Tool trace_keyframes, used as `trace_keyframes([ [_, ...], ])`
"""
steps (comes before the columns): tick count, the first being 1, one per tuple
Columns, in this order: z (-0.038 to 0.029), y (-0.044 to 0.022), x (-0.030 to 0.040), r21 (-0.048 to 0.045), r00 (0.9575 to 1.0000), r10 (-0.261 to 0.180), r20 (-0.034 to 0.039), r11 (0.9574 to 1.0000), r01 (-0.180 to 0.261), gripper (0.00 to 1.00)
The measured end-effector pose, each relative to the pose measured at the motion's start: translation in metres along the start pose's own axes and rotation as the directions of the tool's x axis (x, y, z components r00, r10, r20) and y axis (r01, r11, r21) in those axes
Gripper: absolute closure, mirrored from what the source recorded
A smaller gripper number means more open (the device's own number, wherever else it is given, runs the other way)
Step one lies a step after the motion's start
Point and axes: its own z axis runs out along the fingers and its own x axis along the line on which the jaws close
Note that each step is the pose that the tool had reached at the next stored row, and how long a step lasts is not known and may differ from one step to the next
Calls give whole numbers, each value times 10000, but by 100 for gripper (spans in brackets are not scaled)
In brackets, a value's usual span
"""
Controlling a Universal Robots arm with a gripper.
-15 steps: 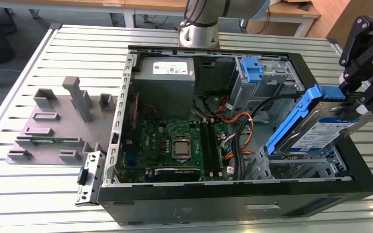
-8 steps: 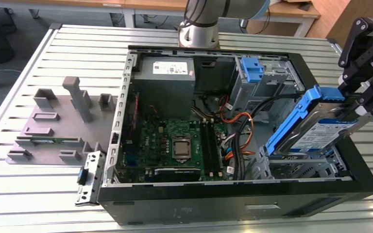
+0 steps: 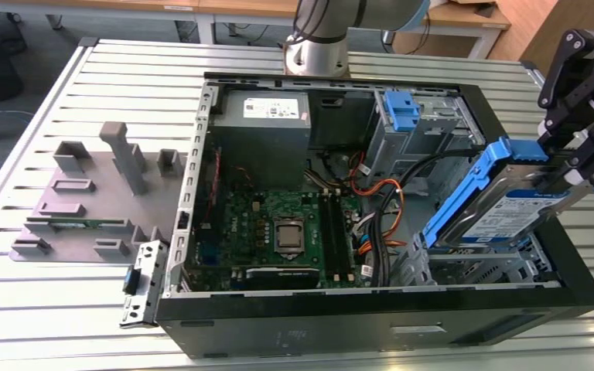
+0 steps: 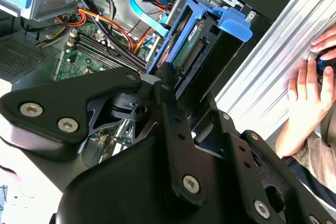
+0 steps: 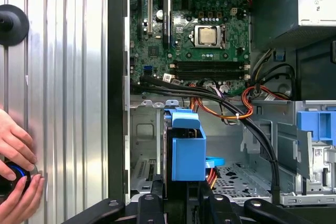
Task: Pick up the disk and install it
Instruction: 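Insert the disk into the insertion slot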
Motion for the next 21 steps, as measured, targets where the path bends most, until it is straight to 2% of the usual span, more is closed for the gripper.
trace_keyframes([
  [21,49,-1,2,0,10000,0,-2,10000,0,65],
])
